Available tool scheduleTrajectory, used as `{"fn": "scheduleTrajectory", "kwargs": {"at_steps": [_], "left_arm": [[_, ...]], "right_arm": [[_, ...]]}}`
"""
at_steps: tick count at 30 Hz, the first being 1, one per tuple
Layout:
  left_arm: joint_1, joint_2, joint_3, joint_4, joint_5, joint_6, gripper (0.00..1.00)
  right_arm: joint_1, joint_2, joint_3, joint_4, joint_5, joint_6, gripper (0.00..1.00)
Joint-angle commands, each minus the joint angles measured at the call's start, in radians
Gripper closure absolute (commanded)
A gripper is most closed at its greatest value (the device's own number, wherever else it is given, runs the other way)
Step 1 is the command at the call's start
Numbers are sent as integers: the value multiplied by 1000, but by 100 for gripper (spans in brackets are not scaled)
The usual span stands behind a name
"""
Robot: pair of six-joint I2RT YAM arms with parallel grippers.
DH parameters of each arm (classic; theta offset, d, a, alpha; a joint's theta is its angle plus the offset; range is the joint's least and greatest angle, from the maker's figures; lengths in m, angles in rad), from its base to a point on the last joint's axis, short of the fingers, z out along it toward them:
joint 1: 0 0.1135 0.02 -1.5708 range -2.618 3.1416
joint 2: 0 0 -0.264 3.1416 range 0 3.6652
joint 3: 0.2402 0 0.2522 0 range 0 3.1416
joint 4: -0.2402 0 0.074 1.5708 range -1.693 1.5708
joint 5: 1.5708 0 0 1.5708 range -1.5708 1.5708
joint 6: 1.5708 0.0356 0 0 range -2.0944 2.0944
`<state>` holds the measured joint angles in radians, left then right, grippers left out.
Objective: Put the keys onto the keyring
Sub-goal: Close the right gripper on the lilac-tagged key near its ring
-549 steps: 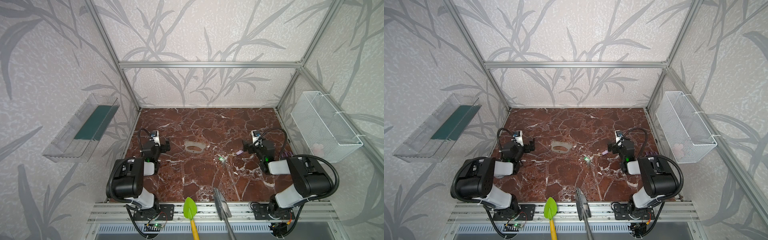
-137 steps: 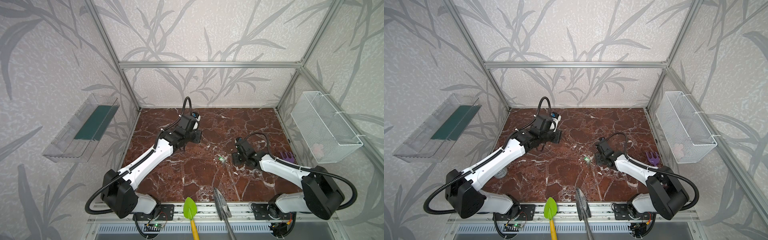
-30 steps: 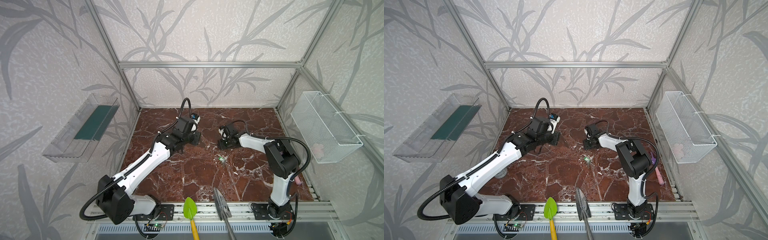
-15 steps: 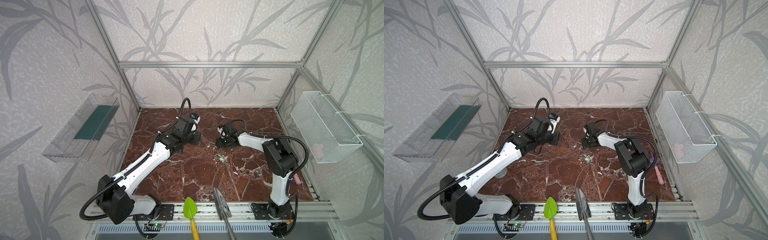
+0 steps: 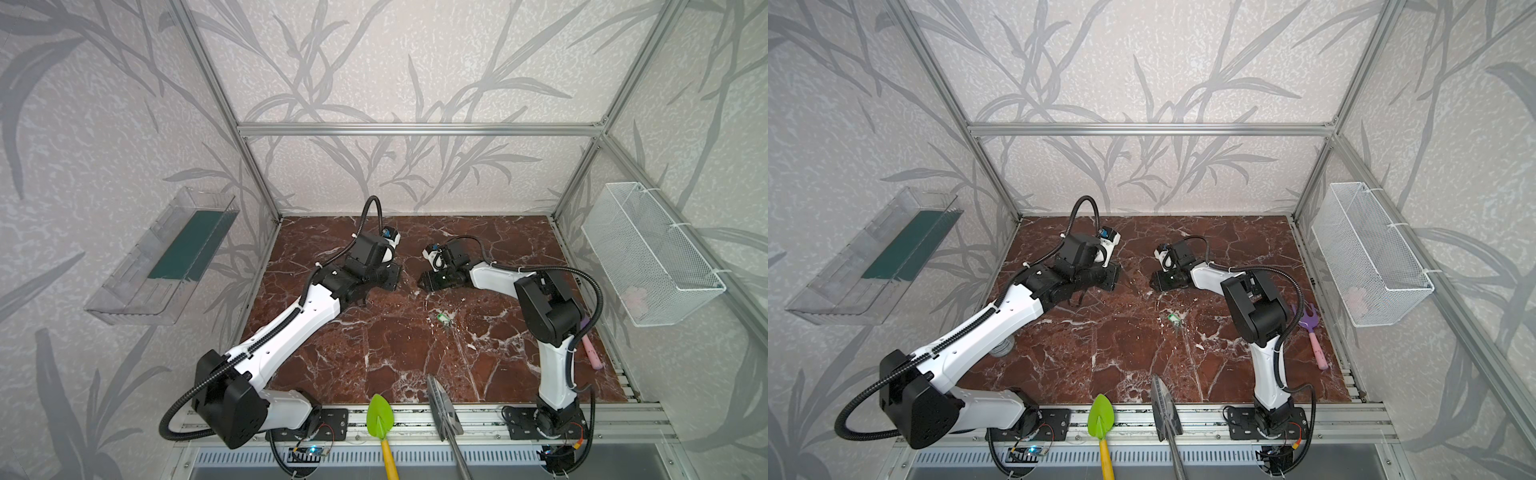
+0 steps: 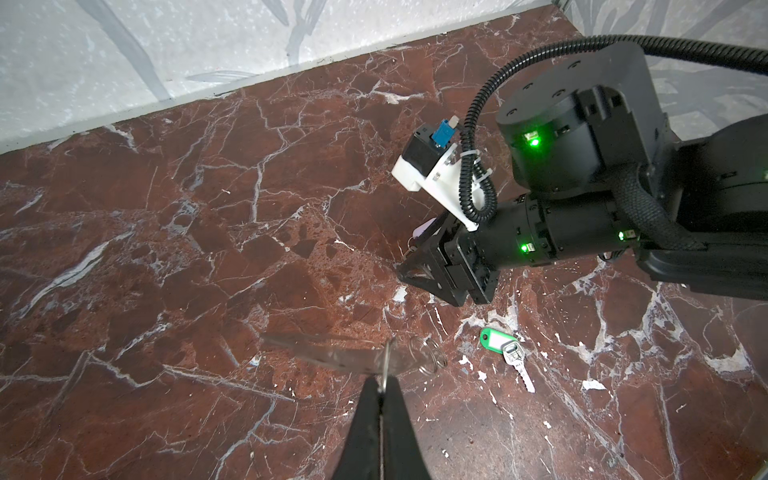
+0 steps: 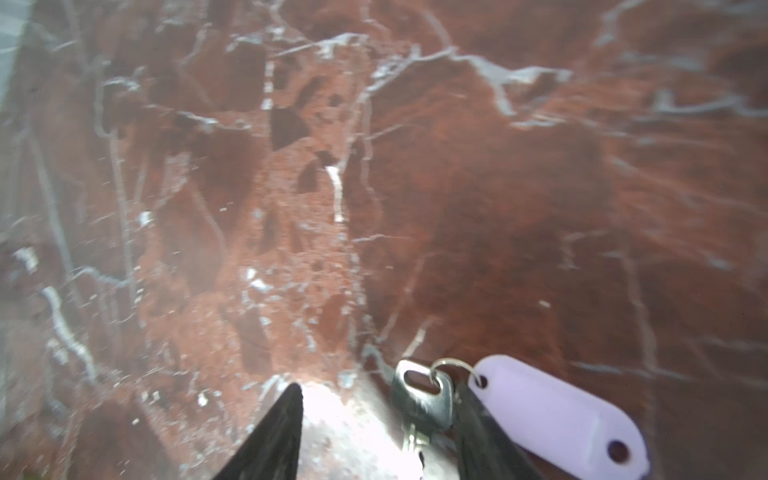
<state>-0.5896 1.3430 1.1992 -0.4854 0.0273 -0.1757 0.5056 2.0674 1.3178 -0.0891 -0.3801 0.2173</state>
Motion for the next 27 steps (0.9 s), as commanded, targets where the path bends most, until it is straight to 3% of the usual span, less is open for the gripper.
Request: {"fn": "scheduleTrajectory", "kwargs": {"at_steps": [1, 7, 14, 27], "left_arm": [[-4, -35, -10, 11, -14, 6, 100], [-5, -44, -15, 14, -26, 2, 100], [-4, -46, -15, 14, -29, -2, 100], [-5, -56, -21, 10, -32, -2, 100]], "right_arm": [[-4, 10, 29, 37, -115, -66, 44], [4, -66, -19, 45, 32, -44, 46], [104, -79, 2, -20, 394, -18, 47], [146, -15, 72, -88, 467, 27, 46]]}}
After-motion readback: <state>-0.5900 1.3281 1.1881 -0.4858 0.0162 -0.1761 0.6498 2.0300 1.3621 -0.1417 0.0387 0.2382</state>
